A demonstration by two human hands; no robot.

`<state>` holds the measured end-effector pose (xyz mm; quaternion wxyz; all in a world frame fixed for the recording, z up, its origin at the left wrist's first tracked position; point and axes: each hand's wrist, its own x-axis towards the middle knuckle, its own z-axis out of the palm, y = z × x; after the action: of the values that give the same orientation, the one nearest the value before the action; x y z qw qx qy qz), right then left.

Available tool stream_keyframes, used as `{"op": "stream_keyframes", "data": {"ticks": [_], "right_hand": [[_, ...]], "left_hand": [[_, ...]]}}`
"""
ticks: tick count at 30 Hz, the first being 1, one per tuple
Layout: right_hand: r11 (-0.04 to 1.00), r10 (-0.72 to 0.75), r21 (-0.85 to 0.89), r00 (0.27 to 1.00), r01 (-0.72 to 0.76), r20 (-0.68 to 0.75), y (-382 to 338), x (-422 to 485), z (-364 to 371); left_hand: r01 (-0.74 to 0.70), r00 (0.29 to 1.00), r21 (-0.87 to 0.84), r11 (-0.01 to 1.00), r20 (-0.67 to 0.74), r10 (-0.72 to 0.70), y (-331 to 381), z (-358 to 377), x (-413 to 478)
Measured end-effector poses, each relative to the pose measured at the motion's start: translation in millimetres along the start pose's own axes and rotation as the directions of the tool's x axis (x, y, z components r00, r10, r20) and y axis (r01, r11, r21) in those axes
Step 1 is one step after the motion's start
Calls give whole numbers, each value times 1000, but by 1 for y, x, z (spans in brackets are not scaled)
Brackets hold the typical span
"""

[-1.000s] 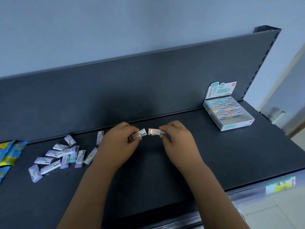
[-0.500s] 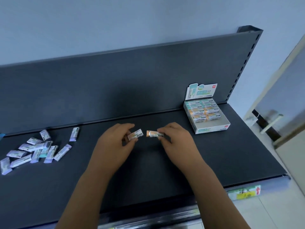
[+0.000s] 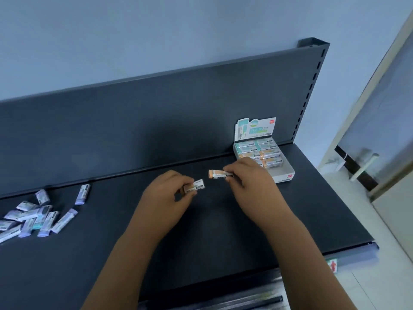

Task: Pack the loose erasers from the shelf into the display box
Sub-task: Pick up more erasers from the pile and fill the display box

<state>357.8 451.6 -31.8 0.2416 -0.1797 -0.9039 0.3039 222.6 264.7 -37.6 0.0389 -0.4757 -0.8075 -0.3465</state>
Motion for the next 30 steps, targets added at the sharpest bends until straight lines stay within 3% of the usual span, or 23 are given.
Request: {"op": "stream_keyframes", "data": {"ticks": [6, 13, 30], "right_hand": [[997, -37, -59, 999, 39, 39, 34, 22, -44], [994, -15, -103, 998, 21, 55, 87, 48, -86], [997, 18, -82, 985, -3, 174, 140, 67, -107]], "left_hand": [[39, 998, -1, 999, -59, -39, 38, 38, 34], [13, 1000, 73, 997, -29, -11, 72, 77, 77], [91, 995, 140, 986, 21, -95, 87, 127, 112]]}}
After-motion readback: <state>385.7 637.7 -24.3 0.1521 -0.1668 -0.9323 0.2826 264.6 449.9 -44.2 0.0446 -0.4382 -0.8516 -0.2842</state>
